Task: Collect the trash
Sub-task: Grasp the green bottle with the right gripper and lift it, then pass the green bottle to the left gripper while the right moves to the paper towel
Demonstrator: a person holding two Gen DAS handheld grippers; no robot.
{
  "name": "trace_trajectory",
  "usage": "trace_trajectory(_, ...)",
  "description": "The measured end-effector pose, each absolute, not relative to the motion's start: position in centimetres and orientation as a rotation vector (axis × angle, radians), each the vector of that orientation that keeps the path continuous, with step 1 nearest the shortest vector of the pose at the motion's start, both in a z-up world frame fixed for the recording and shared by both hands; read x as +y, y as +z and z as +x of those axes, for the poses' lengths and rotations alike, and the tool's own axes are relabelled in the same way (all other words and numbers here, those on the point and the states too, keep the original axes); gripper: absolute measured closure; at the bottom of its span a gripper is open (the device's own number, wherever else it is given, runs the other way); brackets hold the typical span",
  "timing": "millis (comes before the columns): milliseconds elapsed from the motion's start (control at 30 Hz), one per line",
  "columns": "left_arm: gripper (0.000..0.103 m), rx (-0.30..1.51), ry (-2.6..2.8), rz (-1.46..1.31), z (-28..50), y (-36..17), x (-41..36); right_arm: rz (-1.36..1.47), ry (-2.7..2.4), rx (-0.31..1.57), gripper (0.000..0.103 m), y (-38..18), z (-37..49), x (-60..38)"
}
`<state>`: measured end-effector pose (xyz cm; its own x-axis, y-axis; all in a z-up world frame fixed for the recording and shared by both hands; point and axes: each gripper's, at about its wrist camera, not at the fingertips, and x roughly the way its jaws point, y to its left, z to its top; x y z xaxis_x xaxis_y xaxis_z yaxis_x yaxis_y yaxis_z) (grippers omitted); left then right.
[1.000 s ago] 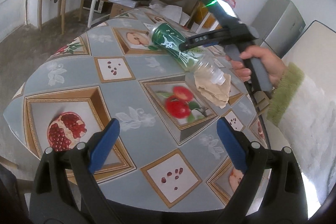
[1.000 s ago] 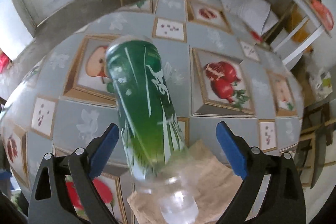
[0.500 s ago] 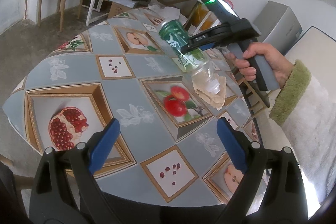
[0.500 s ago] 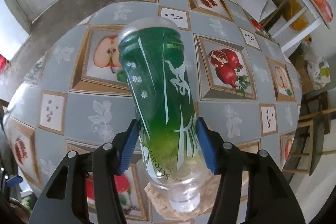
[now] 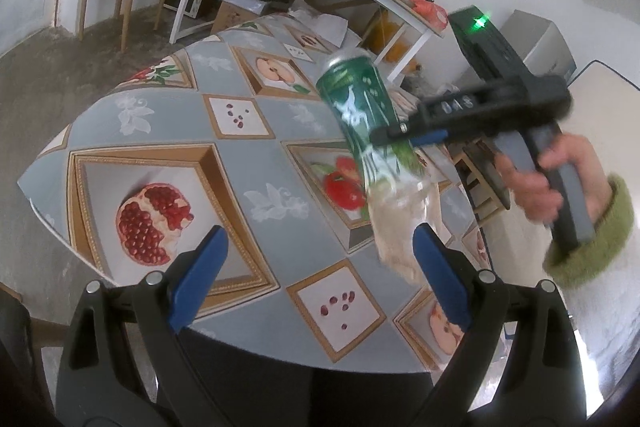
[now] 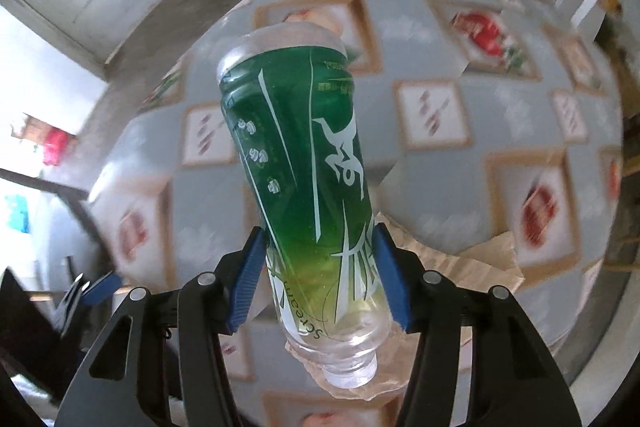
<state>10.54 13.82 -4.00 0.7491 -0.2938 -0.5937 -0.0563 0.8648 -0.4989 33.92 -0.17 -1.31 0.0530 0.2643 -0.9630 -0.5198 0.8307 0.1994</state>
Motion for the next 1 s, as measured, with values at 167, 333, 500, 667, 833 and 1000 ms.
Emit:
trace_trajectory(167, 0.014, 0.728, -0.201, -0.571, 9.2, -4.6, 14.8, -0.048, 0.589, 1.452, 0.050, -2.4, 31.0, -2.0)
trace_trajectory(333, 0.014, 0.740, -0.307, -0.660, 8.7, -5.2, 15.2, 0.214, 0.565, 1.496, 0.050, -3.7, 28.7, -5.8)
trace_trajectory(500, 0.014, 0.755, -0.411, -0.697, 8.9, -5.2, 14.2, 0.445, 0.552, 1.528, 0.049, -5.2, 26.6, -9.3)
trace_trajectory(667, 0.014, 0.791, -0.491, -0.726, 9.5, -5.6, 12.8, 0.590, 0.579, 1.536, 0.048, -6.0, 25.5, -11.1)
trace_trajectory(833, 0.014, 0.814, -0.511, -0.730, 10.3, -5.7, 11.6, 0.687, 0.678, 1.536, 0.046, -6.4, 24.7, -11.5)
trace_trajectory(1000, 0.015, 0.820, -0.488, -0.701, 10.8, -5.6, 11.3, 0.585, 0.602, 1.377, 0.044, -3.9, 24.1, -13.5)
